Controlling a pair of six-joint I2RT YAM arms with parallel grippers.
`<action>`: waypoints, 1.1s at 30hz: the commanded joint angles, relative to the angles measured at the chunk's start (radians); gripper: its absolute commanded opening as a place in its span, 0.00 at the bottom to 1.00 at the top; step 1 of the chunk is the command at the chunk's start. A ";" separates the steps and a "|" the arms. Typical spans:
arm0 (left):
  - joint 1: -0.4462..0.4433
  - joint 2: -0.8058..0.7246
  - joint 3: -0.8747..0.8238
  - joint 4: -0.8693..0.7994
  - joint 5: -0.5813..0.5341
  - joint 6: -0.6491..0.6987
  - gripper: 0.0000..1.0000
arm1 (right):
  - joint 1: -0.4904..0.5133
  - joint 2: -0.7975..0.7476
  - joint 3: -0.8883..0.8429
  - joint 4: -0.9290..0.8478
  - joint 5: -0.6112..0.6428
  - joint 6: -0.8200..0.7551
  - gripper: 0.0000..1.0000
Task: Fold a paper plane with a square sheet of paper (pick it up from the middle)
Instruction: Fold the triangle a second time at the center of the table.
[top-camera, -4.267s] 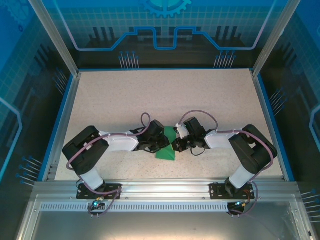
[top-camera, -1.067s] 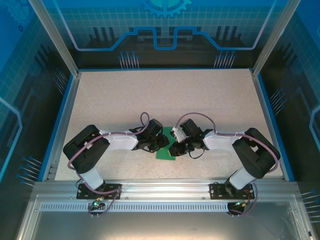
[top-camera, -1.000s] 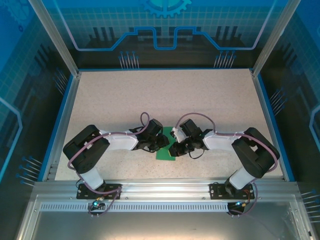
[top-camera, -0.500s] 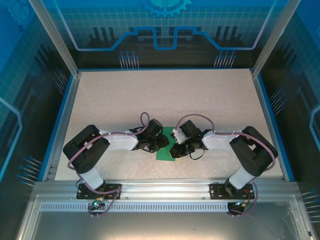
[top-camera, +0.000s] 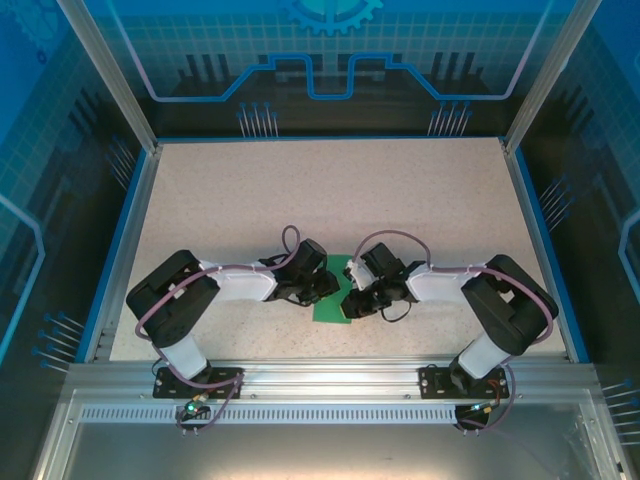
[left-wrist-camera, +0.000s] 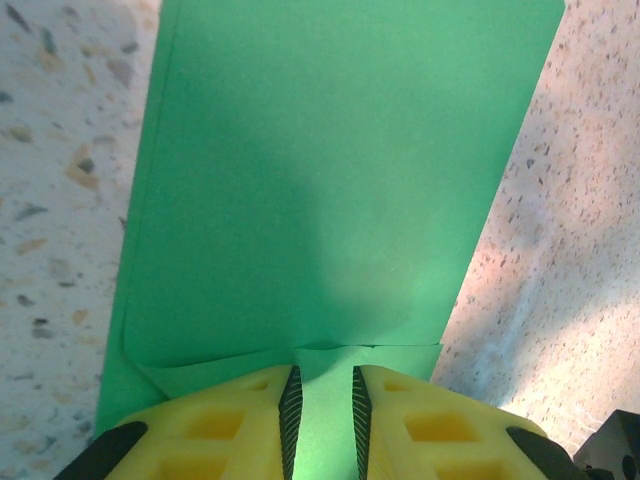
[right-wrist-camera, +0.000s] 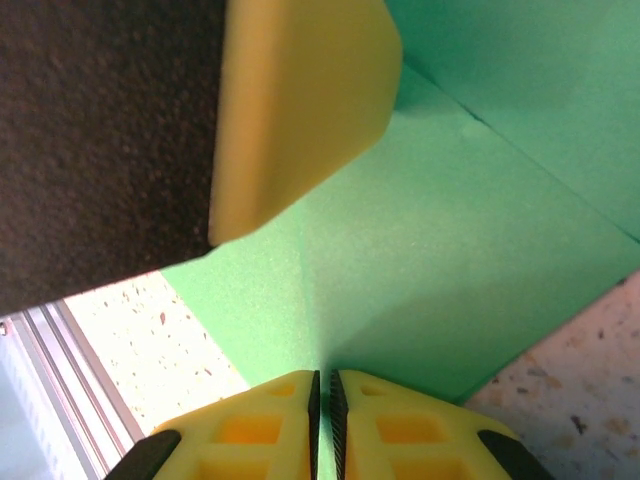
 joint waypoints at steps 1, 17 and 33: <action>-0.001 0.020 -0.010 -0.075 -0.018 0.025 0.26 | 0.012 -0.016 -0.041 -0.116 -0.028 -0.014 0.16; -0.001 0.024 -0.003 -0.082 -0.020 0.029 0.26 | 0.080 -0.060 -0.085 -0.150 0.071 0.028 0.16; -0.001 0.017 0.008 -0.095 -0.015 0.048 0.26 | 0.115 -0.301 -0.092 -0.170 0.155 0.132 0.14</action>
